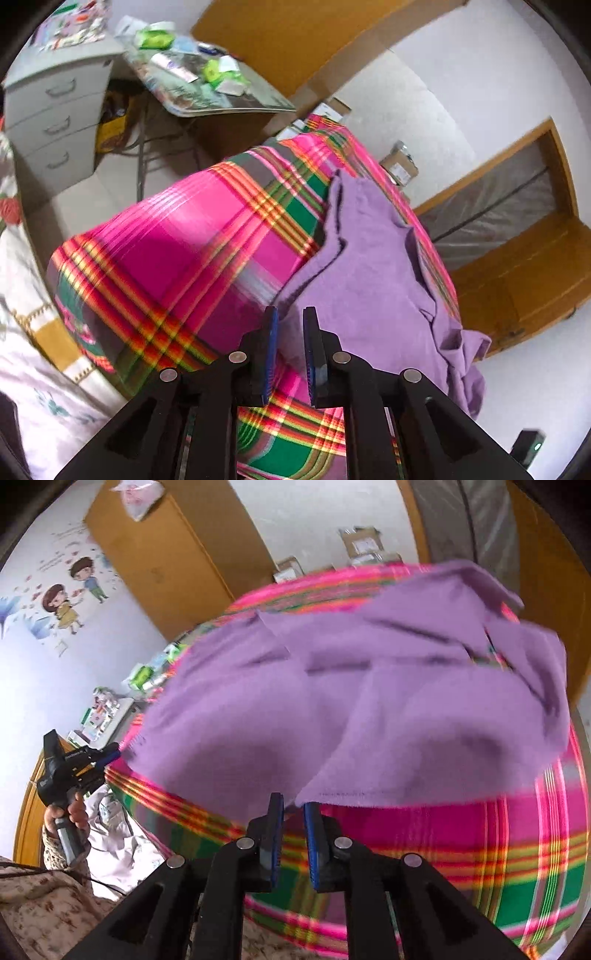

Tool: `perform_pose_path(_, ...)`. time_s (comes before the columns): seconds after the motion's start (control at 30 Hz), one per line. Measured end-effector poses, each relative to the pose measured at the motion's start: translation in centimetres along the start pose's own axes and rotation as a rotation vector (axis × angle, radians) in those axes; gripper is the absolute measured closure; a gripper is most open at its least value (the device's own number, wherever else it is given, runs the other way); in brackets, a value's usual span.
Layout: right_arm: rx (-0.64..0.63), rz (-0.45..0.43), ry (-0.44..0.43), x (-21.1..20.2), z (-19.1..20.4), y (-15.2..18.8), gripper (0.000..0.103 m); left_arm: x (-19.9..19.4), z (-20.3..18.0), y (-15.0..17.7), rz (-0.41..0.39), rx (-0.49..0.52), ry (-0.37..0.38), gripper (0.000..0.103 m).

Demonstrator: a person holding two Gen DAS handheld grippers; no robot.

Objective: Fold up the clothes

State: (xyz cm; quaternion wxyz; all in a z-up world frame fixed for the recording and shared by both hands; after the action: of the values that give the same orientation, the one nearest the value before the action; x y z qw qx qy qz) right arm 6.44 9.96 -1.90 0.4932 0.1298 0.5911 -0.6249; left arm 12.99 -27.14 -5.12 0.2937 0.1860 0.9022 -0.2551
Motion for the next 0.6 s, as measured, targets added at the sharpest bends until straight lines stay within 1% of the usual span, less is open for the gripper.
perform_pose_path(0.03, -0.005, -0.003, -0.004, 0.1, 0.0, -0.4, 0.091, 0.0, -0.3, -0.1, -0.007, 0.016, -0.005, 0.083)
perform_pose_path(0.13, -0.047, -0.001, -0.007, 1.1, 0.9, -2.4, 0.091, 0.3, -1.3, -0.4, -0.012, 0.086, -0.039, 0.083)
perform_pose_path(0.17, -0.066, 0.001, -0.007, 1.4, 1.4, -3.0, 0.091, 0.5, -1.7, -0.5, -0.009, 0.111, -0.041, 0.083)
perform_pose_path(0.2, -0.079, 0.001, -0.011, 1.7, 1.9, -3.7, 0.090, 0.8, -2.1, -0.5, -0.002, 0.131, -0.034, 0.080)
perform_pose_path(0.23, -0.088, 0.005, -0.034, 1.9, 2.4, -4.1, 0.090, 0.9, -2.4, -0.5, 0.004, 0.143, -0.035, 0.077)
perform_pose_path(0.3, -0.112, 0.029, -0.075, 2.3, 3.4, -4.7, 0.090, 1.2, -3.0, -0.4, 0.006, 0.163, -0.027, 0.076)
perform_pose_path(0.37, -0.153, 0.077, -0.029, 2.5, 3.7, -4.6, 0.090, 1.8, -3.3, -0.4, 0.017, 0.187, -0.044, 0.076)
perform_pose_path(0.47, -0.184, 0.126, 0.002, 1.8, 3.7, -3.8, 0.090, 2.6, -3.5, -0.4, 0.025, 0.218, -0.075, 0.076)
perform_pose_path(0.53, -0.205, 0.155, 0.071, 0.7, 3.0, -3.3, 0.090, 3.1, -3.8, -0.5, 0.025, 0.241, -0.086, 0.076)
perform_pose_path(0.6, -0.246, 0.196, 0.129, -0.5, 2.6, -2.8, 0.090, 3.4, -3.8, -0.7, 0.028, 0.242, -0.090, 0.076)
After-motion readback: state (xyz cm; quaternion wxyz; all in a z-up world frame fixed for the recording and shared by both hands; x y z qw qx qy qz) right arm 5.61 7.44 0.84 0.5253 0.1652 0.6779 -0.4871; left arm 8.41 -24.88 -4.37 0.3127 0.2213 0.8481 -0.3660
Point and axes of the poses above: each gripper's, at about its wrist camera, not at the fingertips, and x roughly the way its jaws point, z to its left, y to its underside, the point moved 8 cm from there along x, roughly the way its jaws point, and after that the axes turned 8 degrees about -x, right-handed, at the moved point
